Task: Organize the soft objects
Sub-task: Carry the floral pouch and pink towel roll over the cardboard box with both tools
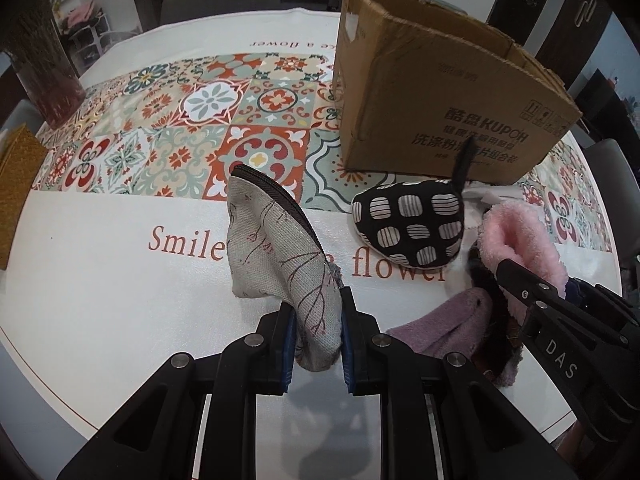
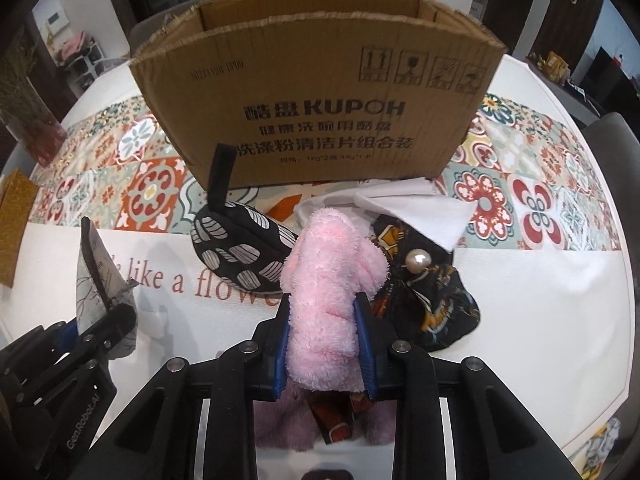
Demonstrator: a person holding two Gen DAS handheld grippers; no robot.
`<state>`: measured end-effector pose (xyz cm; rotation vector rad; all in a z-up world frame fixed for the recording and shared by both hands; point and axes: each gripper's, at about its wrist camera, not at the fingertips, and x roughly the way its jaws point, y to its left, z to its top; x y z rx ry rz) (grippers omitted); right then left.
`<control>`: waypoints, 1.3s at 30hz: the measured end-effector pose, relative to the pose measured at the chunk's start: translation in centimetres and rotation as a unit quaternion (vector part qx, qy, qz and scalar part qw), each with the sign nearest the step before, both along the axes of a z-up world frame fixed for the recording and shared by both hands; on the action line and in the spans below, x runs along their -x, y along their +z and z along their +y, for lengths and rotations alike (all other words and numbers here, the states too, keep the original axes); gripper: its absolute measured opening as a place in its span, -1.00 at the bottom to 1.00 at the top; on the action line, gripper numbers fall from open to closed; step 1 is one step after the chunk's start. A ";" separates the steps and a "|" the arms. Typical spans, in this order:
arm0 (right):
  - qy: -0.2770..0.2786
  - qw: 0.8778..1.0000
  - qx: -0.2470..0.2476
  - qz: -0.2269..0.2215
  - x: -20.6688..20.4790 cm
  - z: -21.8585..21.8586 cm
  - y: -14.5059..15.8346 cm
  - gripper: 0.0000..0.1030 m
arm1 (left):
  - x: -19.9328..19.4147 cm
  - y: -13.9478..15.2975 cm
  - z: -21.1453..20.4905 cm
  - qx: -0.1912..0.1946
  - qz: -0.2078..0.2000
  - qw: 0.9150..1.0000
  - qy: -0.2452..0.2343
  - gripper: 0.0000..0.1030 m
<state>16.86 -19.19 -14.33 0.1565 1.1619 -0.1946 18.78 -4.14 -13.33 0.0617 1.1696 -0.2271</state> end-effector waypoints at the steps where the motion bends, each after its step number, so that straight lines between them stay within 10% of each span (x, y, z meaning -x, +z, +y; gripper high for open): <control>1: -0.001 1.000 -0.001 -0.005 0.3 0.1 0.3 -0.46 | 0.3 0.4 0.0 0.000 -0.005 1.000 -0.001 -0.62; 39: -0.004 0.986 0.006 -0.167 3.9 -1.2 12.8 -0.48 | 1.7 12.7 -2.5 0.031 -0.138 0.990 -0.015 -0.61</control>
